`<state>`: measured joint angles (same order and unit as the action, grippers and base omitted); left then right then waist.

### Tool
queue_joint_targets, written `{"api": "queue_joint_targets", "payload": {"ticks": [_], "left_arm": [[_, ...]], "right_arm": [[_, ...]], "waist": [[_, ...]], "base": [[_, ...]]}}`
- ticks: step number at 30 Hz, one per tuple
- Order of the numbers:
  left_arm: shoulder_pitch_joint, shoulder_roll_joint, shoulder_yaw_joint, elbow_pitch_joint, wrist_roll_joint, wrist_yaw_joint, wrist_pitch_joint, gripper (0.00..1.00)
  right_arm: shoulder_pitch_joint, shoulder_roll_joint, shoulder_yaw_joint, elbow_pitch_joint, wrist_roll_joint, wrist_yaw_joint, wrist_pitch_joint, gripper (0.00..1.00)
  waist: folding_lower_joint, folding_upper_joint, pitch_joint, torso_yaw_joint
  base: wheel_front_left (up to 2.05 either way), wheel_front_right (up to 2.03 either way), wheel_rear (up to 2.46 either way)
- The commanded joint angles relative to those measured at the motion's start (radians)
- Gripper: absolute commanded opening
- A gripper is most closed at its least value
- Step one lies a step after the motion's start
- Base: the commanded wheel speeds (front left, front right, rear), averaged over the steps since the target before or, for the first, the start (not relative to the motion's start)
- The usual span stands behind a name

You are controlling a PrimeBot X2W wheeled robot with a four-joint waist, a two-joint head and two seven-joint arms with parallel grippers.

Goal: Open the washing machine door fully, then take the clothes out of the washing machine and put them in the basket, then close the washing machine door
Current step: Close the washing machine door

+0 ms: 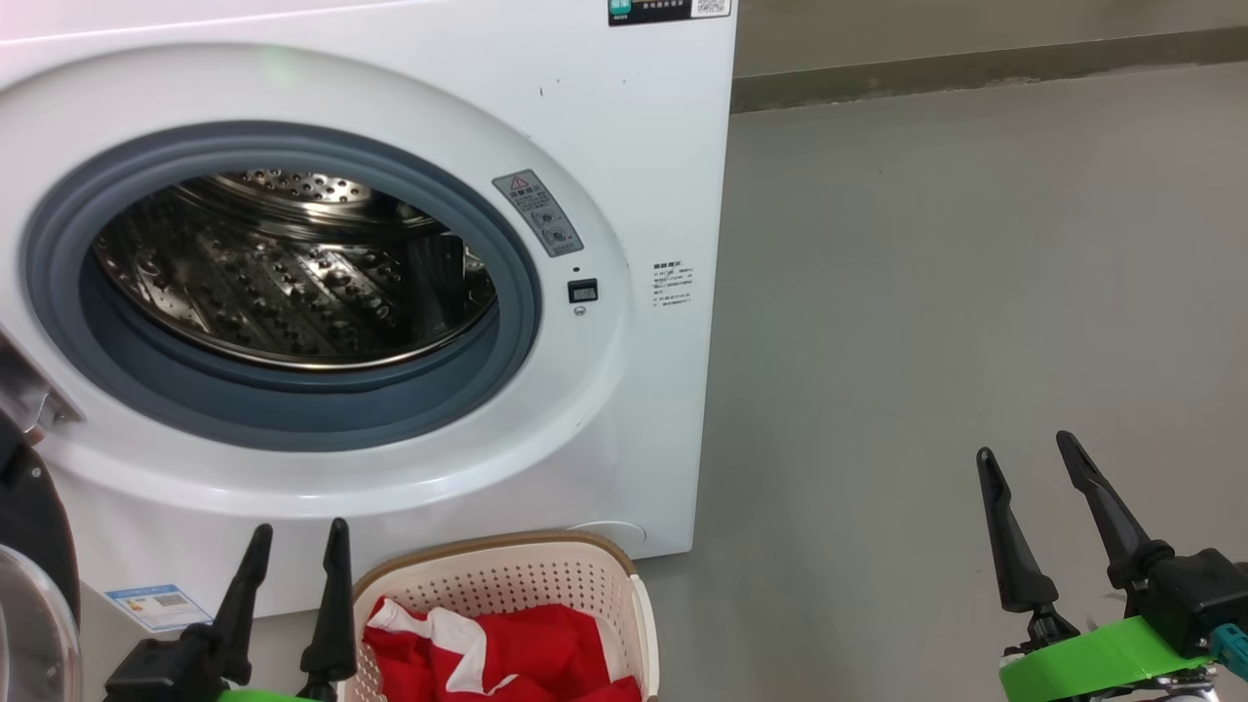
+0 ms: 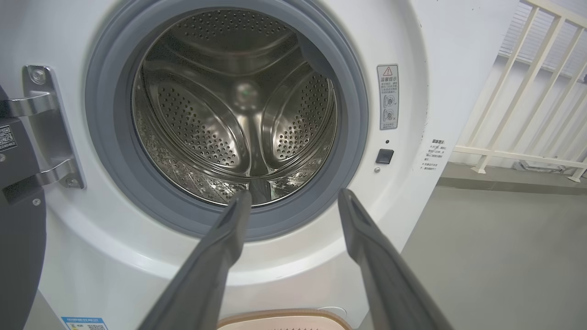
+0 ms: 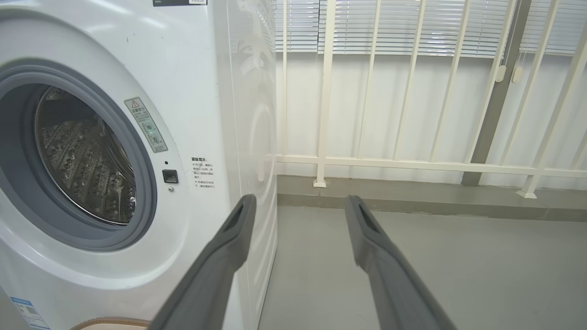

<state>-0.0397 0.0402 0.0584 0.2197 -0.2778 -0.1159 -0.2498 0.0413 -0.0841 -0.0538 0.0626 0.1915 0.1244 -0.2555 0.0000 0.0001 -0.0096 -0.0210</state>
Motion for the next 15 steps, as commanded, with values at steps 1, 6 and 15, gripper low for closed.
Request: {"api": "queue_joint_targets", "payload": {"ticks": [1, 6, 15], "left_arm": [[-0.014, 0.010, 0.033, -0.020, 0.012, -0.006, -0.012, 1.00], [-0.015, 0.010, 0.036, -0.019, 0.023, -0.003, -0.012, 1.00], [-0.018, 0.010, 0.025, -0.022, 0.022, -0.005, -0.012, 1.00]], "right_arm": [[-0.019, -0.006, 0.019, -0.025, -0.007, 0.006, -0.006, 1.00], [-0.021, -0.004, 0.022, -0.025, -0.009, 0.006, -0.006, 1.00], [-0.021, -0.001, 0.020, -0.027, -0.007, 0.006, -0.006, 1.00]], "waist": [[0.0000, -0.0001, -0.001, 0.000], [0.0000, -0.0001, -0.001, 0.001], [0.0000, -0.0001, 0.005, 0.010]], "base": [[-0.57, 0.43, 0.14], [-0.91, 0.91, 0.00], [-1.65, 1.65, 0.00]]}}
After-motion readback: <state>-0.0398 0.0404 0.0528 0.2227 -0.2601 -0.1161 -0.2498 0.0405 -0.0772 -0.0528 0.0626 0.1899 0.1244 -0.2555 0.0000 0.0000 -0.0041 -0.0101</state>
